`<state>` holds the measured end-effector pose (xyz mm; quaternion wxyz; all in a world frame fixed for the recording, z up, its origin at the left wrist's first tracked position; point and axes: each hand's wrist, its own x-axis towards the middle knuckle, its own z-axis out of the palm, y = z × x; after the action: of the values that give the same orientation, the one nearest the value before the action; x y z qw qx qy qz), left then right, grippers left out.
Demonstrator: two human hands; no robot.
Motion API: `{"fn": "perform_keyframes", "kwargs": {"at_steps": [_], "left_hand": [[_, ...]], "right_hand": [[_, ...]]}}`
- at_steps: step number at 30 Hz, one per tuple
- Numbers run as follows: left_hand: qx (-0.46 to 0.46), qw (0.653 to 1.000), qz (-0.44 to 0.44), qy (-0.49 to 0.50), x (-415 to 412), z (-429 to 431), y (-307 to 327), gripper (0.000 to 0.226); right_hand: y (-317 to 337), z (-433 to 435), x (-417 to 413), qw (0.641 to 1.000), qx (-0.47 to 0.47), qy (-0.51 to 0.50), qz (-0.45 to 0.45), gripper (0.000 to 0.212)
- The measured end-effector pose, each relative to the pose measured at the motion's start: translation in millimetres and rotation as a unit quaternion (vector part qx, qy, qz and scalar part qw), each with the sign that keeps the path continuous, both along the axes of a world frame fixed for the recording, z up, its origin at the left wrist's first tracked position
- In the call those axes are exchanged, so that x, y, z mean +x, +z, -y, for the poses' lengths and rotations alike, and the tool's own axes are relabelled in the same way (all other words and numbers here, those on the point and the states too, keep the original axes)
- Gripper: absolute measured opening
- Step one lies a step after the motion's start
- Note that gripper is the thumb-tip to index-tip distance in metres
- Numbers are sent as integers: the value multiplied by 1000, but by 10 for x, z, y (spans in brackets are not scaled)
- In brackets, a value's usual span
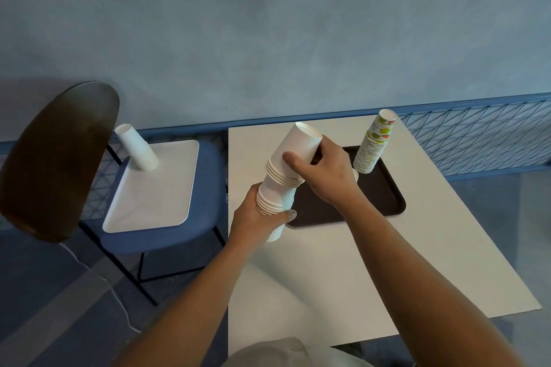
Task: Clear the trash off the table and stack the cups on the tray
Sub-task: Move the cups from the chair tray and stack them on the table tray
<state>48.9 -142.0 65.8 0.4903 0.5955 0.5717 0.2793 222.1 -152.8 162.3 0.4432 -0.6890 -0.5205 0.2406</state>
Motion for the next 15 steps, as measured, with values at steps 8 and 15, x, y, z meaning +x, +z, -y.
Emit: {"fn": "perform_keyframes", "kwargs": {"at_steps": [8, 15], "left_hand": [[-10, 1000, 20, 19, 608, -58, 28, 76], [-18, 999, 27, 44, 1283, -32, 45, 90]], "right_hand": [[22, -148, 595, 990, 31, -45, -128, 41], [-116, -329, 1288, 928, 16, -45, -369, 44]]}}
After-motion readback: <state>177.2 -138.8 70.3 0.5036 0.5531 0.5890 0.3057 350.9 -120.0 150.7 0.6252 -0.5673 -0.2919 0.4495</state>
